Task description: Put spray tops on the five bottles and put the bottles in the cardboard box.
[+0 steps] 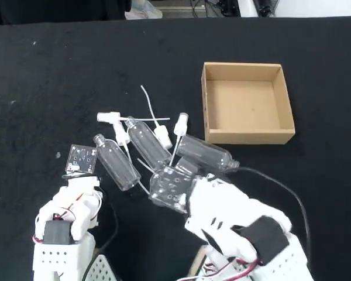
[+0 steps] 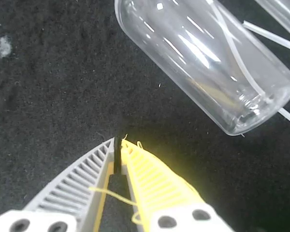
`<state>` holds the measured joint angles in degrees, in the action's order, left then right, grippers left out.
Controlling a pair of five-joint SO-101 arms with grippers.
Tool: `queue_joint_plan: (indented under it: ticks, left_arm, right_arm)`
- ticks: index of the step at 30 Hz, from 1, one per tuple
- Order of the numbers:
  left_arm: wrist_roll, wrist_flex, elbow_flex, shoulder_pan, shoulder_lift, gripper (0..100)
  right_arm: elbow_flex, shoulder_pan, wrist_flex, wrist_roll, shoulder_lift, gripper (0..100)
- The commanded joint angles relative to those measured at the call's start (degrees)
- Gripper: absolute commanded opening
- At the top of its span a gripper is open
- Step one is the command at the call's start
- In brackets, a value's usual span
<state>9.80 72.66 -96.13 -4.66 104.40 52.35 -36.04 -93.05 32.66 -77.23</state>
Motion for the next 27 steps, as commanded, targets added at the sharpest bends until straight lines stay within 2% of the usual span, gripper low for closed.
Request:
queue_joint_plan:
  ticks: [1,7,18,23,27]
  left_arm:
    - [0.4,0.4,-1.3,0.0,0.4,3]
    - [0.4,0.4,-1.3,0.0,0.4,3]
    - [0.4,0.4,-1.3,0.0,0.4,3]
    - [0.4,0.4,-1.3,0.0,0.4,3]
    - [0.4,0.4,-1.3,0.0,0.4,3]
  right_arm:
    - [-0.8,-3.9,2.4,-1.7,3.4,25.3]
    - [-0.6,-7.1,6.6,-9.6,7.5,33.6]
    - [2.3,-7.3,17.4,-20.4,15.0,34.0]
    - [7.3,-7.4,22.7,-24.8,13.1,34.0]
    - [11.6,-7.4,26.2,-25.6,10.2,33.8]
